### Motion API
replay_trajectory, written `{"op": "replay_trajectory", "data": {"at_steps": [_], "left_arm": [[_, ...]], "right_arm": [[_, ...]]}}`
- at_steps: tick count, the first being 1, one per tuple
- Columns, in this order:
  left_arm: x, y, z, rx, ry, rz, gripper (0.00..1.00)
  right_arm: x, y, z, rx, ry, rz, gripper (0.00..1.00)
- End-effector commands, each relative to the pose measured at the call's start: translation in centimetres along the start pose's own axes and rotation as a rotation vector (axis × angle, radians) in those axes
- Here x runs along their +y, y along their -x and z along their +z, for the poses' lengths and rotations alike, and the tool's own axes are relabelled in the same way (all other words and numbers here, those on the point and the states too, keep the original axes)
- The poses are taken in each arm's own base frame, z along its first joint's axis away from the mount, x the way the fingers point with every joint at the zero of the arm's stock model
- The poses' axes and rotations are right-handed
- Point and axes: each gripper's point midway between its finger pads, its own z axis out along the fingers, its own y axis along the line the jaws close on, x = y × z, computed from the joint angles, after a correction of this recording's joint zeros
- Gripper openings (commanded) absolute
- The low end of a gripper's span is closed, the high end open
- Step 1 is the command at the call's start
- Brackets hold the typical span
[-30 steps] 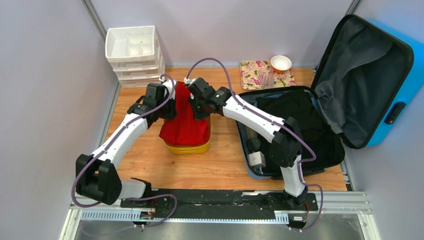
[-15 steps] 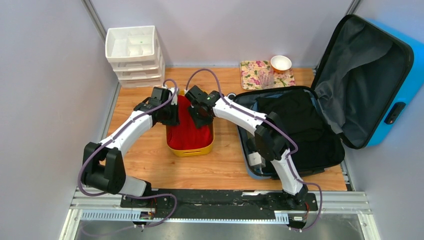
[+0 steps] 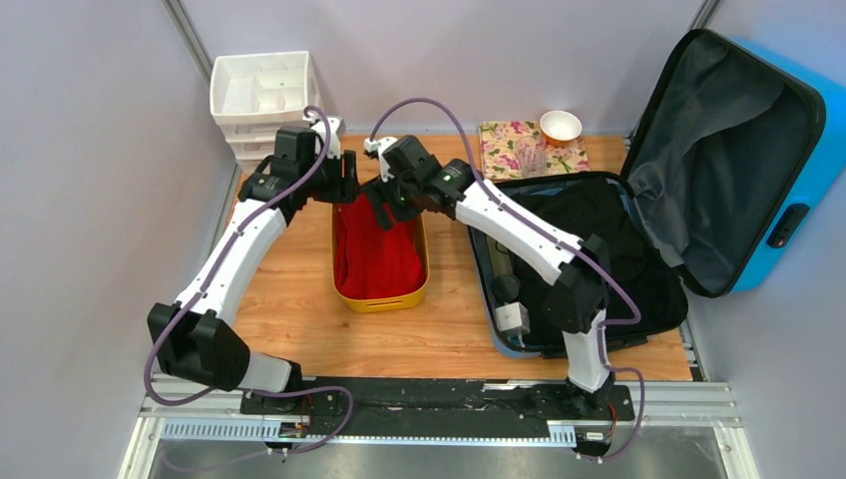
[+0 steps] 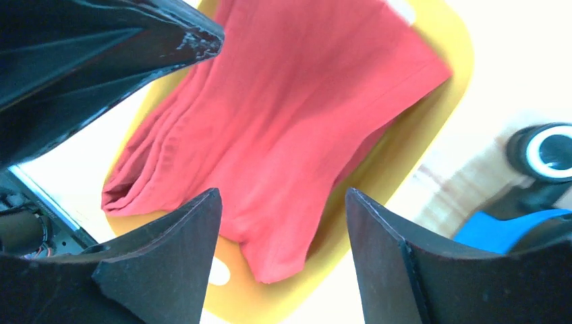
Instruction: Open, take out, and arrange the luggage
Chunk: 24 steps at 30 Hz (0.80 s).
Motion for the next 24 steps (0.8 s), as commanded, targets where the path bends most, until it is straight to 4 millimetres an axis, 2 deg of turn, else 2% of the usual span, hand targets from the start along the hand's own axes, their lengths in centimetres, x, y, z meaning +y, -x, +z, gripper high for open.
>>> {"op": "replay_trajectory", "data": {"at_steps": [1,2,3,4,5,6,7,8,9,10,11,13,14,15,16,17,19,20,22,23,24], "left_arm": [[-1.2,1.0,-2.4,-0.033,-0.086,0.072,0.65],[-1.7,0.7,-2.5,-0.031,-0.120,0.080,0.65],[-2.8,0.5,-2.6,-0.027,-0.188,0.095,0.65],[-3.5,0.4,-2.8,-0.034,-0.224,0.107,0.66],[-4.0,0.2,-2.8,-0.029,-0.255,0.112,0.68],[-5.3,-0.1,-3.1,-0.025,-0.325,0.133,0.69],[-6.1,-0.3,-3.1,-0.020,-0.361,0.146,0.70],[-6.7,-0.7,-2.9,-0.014,-0.386,0.156,0.71],[-7.5,-1.1,-3.0,-0.007,-0.422,0.165,0.71],[-8.3,-1.9,-2.7,0.010,-0.455,0.178,0.72],[-9.1,-2.0,-2.7,0.001,-0.482,0.193,0.73],[-10.7,-2.9,-2.3,0.013,-0.534,0.222,0.76],[-11.2,-3.2,-2.1,0.019,-0.553,0.235,0.76],[-11.7,-3.6,-1.9,0.026,-0.566,0.252,0.76],[-12.3,-3.7,-1.4,0.036,-0.572,0.262,0.76],[-13.6,-4.1,-1.2,0.045,-0.596,0.284,0.76],[-14.8,-4.2,-0.2,0.059,-0.607,0.299,0.76],[-16.1,-4.6,-0.1,0.072,-0.636,0.310,0.76],[-17.7,-4.8,0.8,0.100,-0.679,0.296,0.76],[-18.8,-5.1,1.0,0.112,-0.703,0.303,0.76],[-19.6,-5.3,1.2,0.116,-0.716,0.303,0.76]], "right_arm": [[-0.4,5.3,-6.5,-0.203,0.033,-0.124,0.72],[-1.5,5.2,-7.1,-0.204,0.030,-0.122,0.72],[-2.1,5.6,-9.4,-0.239,0.037,-0.124,0.74],[-2.5,3.6,-9.0,-0.184,0.075,-0.145,0.75],[-4.8,3.2,-9.9,-0.181,0.064,-0.117,0.75],[-5.7,2.7,-11.7,-0.192,0.076,-0.111,0.75],[-6.8,1.7,-12.5,-0.180,0.082,-0.112,0.75],[-9.5,-0.6,-12.3,-0.132,0.073,-0.067,0.75],[-11.1,-1.6,-12.8,-0.120,0.043,-0.057,0.76],[-12.4,-2.7,-14.8,-0.120,0.009,-0.096,0.75],[-15.1,-5.0,-15.1,-0.074,-0.037,-0.068,0.75],[-17.6,-7.4,-17.3,-0.049,-0.118,-0.078,0.75],[-20.0,-9.5,-17.7,-0.010,-0.172,-0.075,0.76],[-21.2,-10.6,-18.2,0.009,-0.213,-0.069,0.75],[-22.1,-11.6,-19.1,0.022,-0.245,-0.050,0.75],[-24.1,-12.8,-20.2,0.037,-0.283,0.007,0.75],[-25.7,-14.3,-21.5,0.057,-0.301,0.085,0.74],[-28.0,-15.3,-23.0,0.058,-0.359,0.149,0.74],[-30.4,-15.8,-24.4,0.066,-0.437,0.175,0.74],[-32.4,-16.9,-25.0,0.084,-0.479,0.227,0.74],[-33.5,-17.3,-25.3,0.093,-0.501,0.244,0.73]]}}
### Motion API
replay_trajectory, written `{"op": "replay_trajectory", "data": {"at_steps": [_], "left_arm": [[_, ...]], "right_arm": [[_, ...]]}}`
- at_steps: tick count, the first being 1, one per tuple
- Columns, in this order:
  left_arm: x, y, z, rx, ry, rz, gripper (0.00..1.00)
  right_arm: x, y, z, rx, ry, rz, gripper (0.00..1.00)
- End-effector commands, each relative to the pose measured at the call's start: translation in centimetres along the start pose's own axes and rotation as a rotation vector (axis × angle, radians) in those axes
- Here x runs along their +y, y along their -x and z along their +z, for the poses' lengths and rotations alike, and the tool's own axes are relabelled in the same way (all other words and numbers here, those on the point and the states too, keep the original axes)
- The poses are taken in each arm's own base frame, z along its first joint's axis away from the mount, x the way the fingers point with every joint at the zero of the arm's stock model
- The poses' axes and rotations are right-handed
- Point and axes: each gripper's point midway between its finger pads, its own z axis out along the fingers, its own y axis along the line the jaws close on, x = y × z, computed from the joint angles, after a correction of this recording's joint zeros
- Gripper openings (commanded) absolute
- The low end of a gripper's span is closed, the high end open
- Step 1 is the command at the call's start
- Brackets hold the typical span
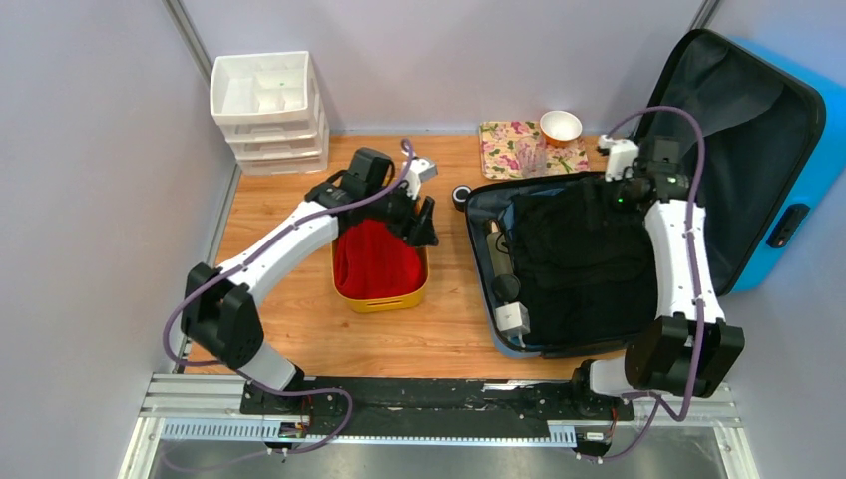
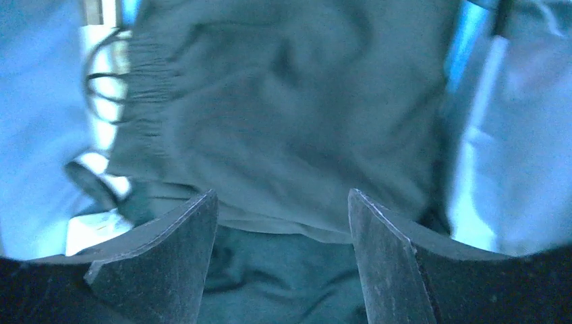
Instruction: Open, take out, and arrange the luggage
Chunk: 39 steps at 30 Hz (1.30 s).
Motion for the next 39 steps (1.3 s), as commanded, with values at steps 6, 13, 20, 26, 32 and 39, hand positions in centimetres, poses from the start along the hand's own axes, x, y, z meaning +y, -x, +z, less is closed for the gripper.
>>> {"op": "replay_trajectory", "data": {"at_steps": [6,13,20,26,32,39], "left_arm": [[-3.2,4.7,6.8,-0.135,-0.101,-0.009,0.74],[-4.0,7.8,11.8,-0.175,-0.115,-0.193,0.82],[-3.7,9.5,15.3,-0.277,-0.048,-0.330,0.83],[-3.3,9.2,18.6,-0.278,0.121,-0.391,0.84],[-4.5,7.5,21.6,-0.259,0.171,-0.469,0.85],[-3.9,5.4,24.2,-0.231,0.266,-0.519,0.85]], "right_arm": [[-11.1,-1.7,1.0,0.089,-0.161,0.166,0.69],[-12.5,-2.5,4.0,0.127,-0.114,0.225,0.72],[-12.8,-3.4,6.0,0.155,-0.080,0.254,0.73],[-13.6,-3.7,6.8,0.151,-0.049,0.304,0.73],[-13.0,-4.3,7.6,0.162,0.024,0.313,0.68],[-12.5,-4.0,7.6,0.145,0.057,0.308,0.44]]}}
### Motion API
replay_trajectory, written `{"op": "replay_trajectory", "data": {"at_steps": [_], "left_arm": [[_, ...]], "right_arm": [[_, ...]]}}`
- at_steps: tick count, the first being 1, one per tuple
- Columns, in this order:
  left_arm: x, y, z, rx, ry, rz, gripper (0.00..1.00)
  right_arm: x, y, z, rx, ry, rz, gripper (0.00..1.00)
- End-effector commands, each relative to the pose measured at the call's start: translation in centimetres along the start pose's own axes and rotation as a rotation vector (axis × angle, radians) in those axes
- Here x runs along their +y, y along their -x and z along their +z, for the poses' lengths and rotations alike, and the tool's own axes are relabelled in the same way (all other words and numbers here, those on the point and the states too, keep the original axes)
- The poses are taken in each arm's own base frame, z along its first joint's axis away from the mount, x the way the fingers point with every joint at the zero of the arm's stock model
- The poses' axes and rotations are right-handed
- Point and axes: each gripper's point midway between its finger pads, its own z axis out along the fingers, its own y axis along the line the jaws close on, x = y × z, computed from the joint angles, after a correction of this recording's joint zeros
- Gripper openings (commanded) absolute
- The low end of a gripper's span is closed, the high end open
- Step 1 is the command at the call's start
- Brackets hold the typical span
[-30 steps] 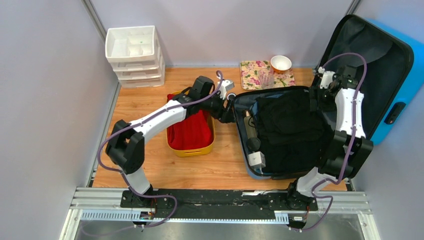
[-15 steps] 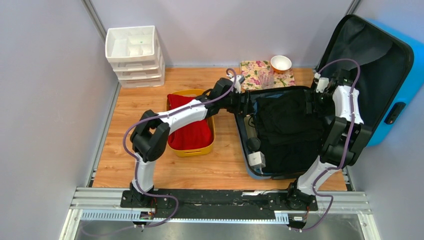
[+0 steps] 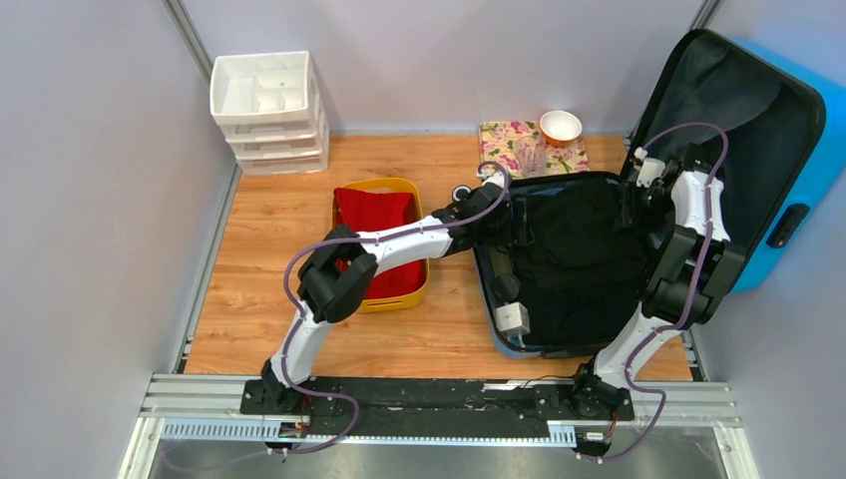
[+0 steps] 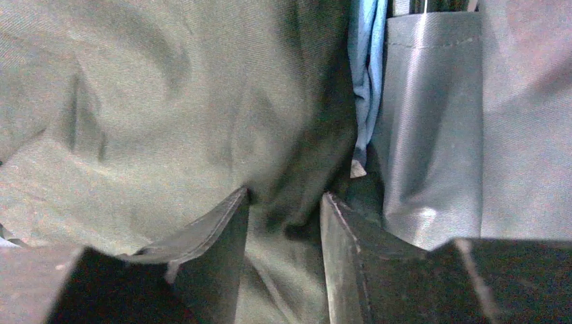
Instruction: Open, take out, and arrange the luggage
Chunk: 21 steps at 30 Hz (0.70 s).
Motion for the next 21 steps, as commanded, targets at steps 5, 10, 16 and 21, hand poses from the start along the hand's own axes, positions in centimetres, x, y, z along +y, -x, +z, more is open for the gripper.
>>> {"op": "replay_trajectory", "data": {"at_steps": [5,10,16,21], "left_arm": [[-0.4,0.3,2.8,-0.083,0.116,-0.026,0.86],[-0.9,-0.1,4.0,-0.078,0.085,-0.079,0.84],[-2.7,-1.0,5.0,-0.046,-0.027,-0.118,0.71],[-4.5,0.3,4.4,-0.071,-0.096,-0.080,0.46]], "right_arm": [[0.9,2.0,-1.5,-0.087,0.042,-0.044,0.19],[1.5,2.1,-1.9,-0.093,0.066,-0.045,0.00],[1.9,2.2,-2.4,-0.113,0.082,-0.049,0.00],[2.7,2.5,-3.2,-0.137,0.107,-0.052,0.00]]}}
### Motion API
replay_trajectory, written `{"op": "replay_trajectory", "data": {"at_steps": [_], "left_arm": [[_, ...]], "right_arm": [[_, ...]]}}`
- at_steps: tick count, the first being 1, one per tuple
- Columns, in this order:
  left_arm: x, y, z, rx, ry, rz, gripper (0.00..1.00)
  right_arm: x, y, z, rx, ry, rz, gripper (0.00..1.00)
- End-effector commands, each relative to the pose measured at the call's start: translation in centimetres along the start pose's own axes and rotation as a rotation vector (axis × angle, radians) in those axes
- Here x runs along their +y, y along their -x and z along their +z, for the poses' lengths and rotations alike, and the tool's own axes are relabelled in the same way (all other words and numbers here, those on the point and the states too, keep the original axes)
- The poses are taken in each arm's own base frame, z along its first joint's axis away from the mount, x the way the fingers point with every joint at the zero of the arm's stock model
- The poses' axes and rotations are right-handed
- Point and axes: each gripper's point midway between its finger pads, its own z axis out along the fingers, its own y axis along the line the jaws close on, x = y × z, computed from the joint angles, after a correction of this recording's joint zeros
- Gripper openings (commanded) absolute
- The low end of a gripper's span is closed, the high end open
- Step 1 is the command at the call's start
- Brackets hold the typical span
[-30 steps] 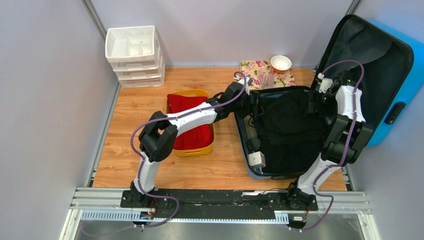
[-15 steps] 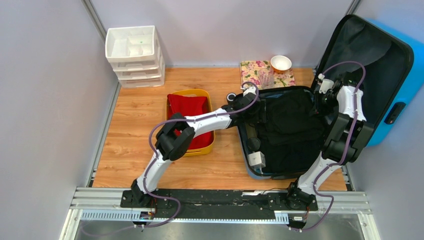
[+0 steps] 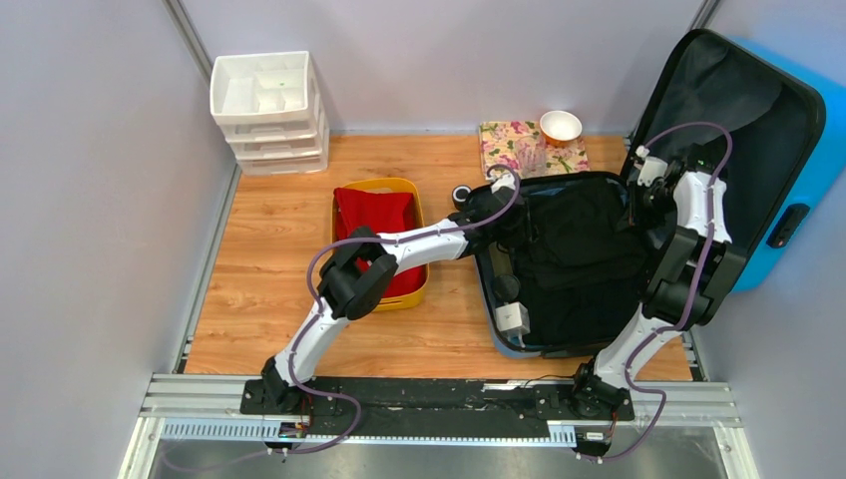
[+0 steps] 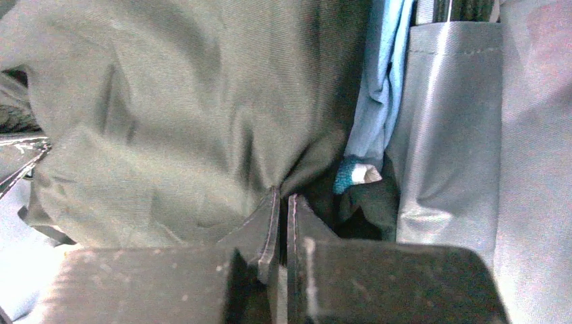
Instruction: Open, take out, and arrange the luggage
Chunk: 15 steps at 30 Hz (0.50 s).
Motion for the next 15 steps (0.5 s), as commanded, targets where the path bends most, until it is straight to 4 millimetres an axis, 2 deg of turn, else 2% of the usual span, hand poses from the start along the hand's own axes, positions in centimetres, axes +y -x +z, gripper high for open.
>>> {"op": "replay_trajectory", "data": {"at_steps": [1,2,4,11,15], "left_arm": [[-3.8,1.2,-0.4,-0.028,-0.124,0.036,0.42],[-4.3,1.7,-0.7,-0.038,-0.136,0.042,0.22],[-5.0,2.3,-1.0,-0.050,-0.153,0.078,0.02],[-7.7,4.5,-3.3,-0.103,-0.209,0.156,0.00],[-8.6,5.6,-4.3,-0.132,-0.219,0.198,0.00]], "right_arm": [[2.2,2.4,-3.0,-0.118,0.048,-0.051,0.00],[2.5,2.5,-3.3,-0.124,0.056,-0.053,0.00],[3.1,2.8,-3.9,-0.144,0.071,-0.056,0.00],[4.9,3.5,-6.2,-0.194,0.109,-0.059,0.00],[5.7,3.6,-7.3,-0.220,0.114,-0.066,0.00]]}}
